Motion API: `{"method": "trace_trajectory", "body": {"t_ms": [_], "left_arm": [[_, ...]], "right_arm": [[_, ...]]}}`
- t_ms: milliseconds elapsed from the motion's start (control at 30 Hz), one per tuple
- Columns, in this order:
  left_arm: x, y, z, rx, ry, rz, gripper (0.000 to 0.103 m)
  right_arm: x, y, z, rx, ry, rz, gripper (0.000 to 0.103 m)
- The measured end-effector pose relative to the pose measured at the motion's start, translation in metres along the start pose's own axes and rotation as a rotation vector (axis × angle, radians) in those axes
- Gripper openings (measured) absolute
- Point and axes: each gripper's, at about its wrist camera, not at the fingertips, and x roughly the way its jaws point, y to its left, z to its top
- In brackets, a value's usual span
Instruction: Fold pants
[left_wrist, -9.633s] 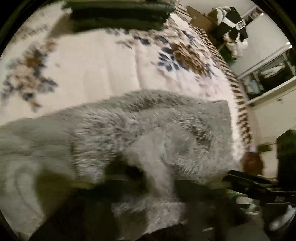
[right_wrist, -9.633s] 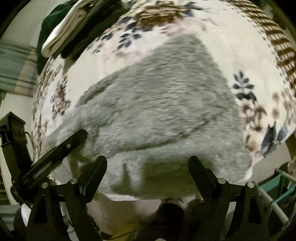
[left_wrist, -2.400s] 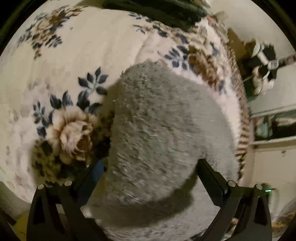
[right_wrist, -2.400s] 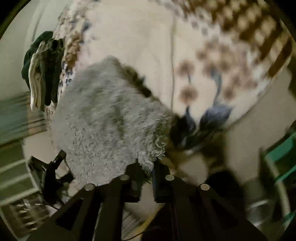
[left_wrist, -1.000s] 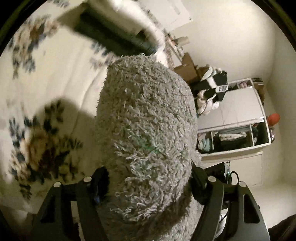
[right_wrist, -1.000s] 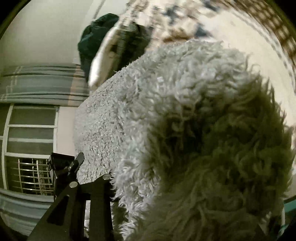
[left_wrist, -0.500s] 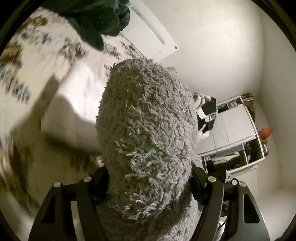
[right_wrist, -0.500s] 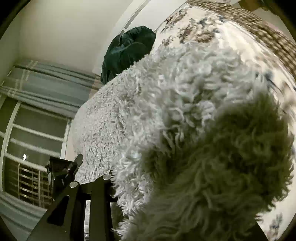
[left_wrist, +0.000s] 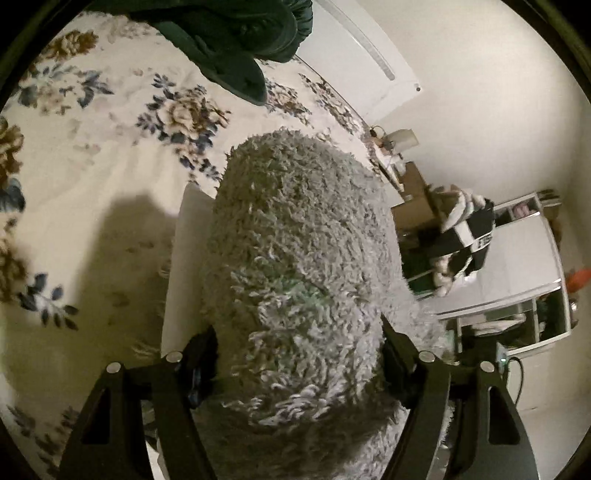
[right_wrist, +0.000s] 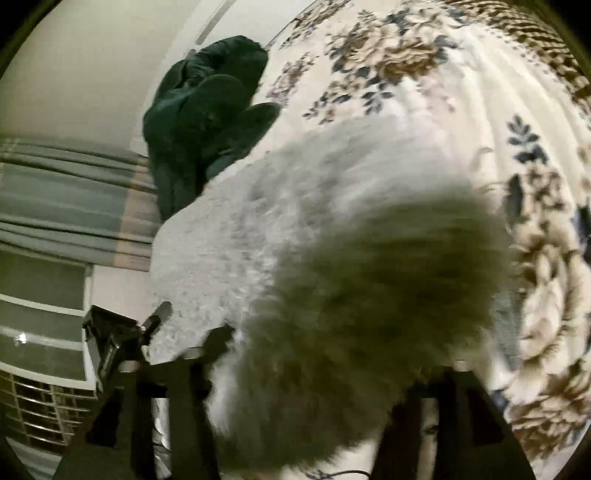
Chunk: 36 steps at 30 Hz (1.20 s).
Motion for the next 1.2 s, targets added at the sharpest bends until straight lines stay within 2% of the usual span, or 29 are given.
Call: {"method": "trace_trajectory", "body": {"t_ms": [67,133,200,267,333,400,533,600,733,1200], "left_arm": [[-0.004,-0.003,-0.003,0.005,0.013,0.01,0.074],[-0.007,-0.01,-0.005,0.025,0.026,0.047,0.077],[-0.014,-0.025,-0.011,0.089,0.018,0.122,0.084],[-0.021,-0.038,-0.017,0.136,0.011,0.188,0.088],[-0.029,-0.051,-0.026,0.182,-0.003,0.265,0.093],[-0.037,-0.065,-0.037,0.227,-0.02,0.339,0.094],[-0.06,-0.092,-0.066,0.294,-0.082,0.466,0.094],[-0.074,-0.11,-0.084,0.328,-0.116,0.532,0.094],[-0.101,-0.14,-0.113,0.379,-0.175,0.61,0.094],[-0.229,-0.25,-0.225,0.403,-0.356,0.592,0.094]], "right_arm": [[-0.014,-0.005,-0.005,-0.033,-0.008,-0.058,0.081],[-0.031,-0.009,-0.016,-0.075,-0.018,-0.152,0.088],[-0.031,-0.019,-0.008,-0.104,-0.027,-0.231,0.088],[-0.046,-0.017,-0.018,-0.14,-0.05,-0.327,0.089],[-0.064,-0.008,-0.03,-0.174,-0.074,-0.395,0.097],[-0.082,0.007,-0.043,-0.227,-0.121,-0.485,0.102],[-0.115,0.042,-0.075,-0.338,-0.221,-0.623,0.103],[-0.13,0.056,-0.089,-0.366,-0.257,-0.643,0.103],[-0.168,0.085,-0.124,-0.404,-0.312,-0.655,0.103],[-0.358,0.162,-0.256,-0.515,-0.462,-0.584,0.103]]}}
